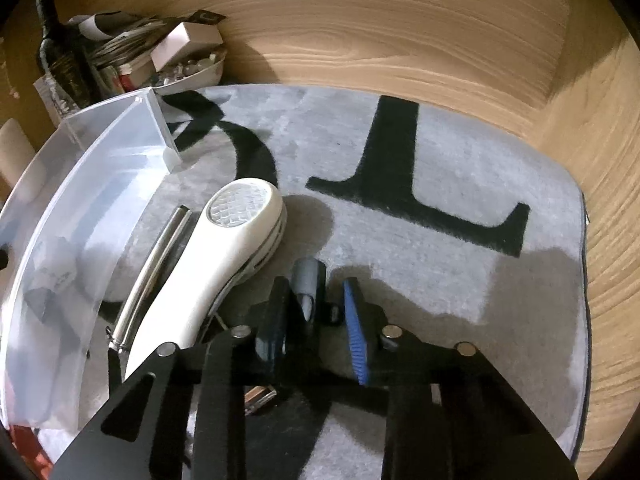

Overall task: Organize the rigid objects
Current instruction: 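Grasp the small black connector with the right gripper, then carry the black connector into the clear box and release it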

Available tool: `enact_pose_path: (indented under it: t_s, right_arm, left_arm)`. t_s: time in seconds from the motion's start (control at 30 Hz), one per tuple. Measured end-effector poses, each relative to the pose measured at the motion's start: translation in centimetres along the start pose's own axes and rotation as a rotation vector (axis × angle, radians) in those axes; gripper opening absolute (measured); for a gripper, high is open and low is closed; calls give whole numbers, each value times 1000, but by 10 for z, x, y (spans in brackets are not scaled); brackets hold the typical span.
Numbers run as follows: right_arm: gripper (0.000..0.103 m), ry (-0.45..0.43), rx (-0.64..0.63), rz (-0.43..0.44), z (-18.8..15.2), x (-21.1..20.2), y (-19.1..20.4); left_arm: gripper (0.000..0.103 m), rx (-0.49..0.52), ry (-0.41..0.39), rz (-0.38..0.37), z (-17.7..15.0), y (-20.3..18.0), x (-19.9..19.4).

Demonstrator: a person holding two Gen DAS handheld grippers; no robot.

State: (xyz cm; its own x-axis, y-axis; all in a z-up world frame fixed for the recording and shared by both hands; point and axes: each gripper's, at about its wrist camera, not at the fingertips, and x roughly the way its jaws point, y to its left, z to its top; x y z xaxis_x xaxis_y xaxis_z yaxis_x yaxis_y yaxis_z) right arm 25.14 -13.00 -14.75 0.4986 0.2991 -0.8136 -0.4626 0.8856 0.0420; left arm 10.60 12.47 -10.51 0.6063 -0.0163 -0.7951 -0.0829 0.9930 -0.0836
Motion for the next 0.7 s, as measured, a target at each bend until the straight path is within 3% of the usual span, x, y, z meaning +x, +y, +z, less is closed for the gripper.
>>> enact_pose_path:
  t_s: [0.33, 0.7]
  right_arm:
    - [23, -62, -37, -10, 9, -22, 9]
    - [23, -203, -134, 17, 33, -75, 46]
  left_arm:
    - [13, 3, 5, 10, 0, -1, 0]
    - [13, 4, 6, 13, 1, -1, -1]
